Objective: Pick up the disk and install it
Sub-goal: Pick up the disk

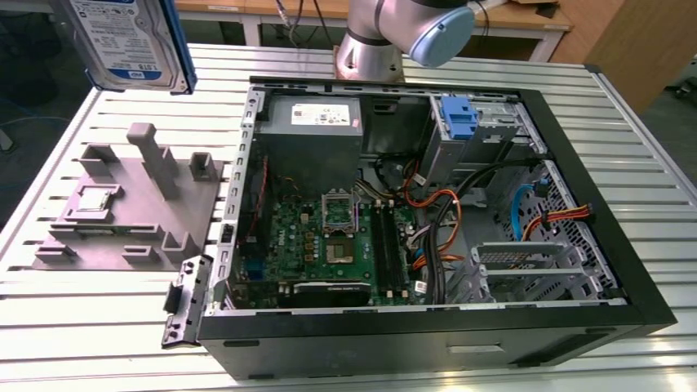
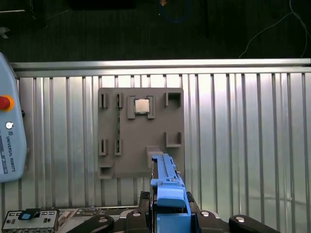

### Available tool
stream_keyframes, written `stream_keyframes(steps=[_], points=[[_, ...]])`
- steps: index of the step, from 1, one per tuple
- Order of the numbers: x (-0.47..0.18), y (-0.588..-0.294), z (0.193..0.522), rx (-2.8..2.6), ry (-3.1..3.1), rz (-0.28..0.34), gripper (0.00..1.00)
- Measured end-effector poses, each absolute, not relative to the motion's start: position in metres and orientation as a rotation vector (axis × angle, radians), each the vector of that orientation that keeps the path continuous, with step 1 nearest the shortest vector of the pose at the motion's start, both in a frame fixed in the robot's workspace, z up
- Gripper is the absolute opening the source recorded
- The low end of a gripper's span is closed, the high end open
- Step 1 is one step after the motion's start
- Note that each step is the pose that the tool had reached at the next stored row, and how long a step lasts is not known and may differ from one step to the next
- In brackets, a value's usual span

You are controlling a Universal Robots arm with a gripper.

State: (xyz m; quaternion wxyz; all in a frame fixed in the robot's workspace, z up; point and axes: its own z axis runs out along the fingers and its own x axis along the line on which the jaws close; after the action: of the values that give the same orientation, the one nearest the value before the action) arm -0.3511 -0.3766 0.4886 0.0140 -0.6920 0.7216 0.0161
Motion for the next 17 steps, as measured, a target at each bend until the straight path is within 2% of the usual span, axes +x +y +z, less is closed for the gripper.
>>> stream_keyframes(steps=[17], points=[[-0.342, -0.395, 0.487, -2.155, 2.247, 0.050, 0.37]])
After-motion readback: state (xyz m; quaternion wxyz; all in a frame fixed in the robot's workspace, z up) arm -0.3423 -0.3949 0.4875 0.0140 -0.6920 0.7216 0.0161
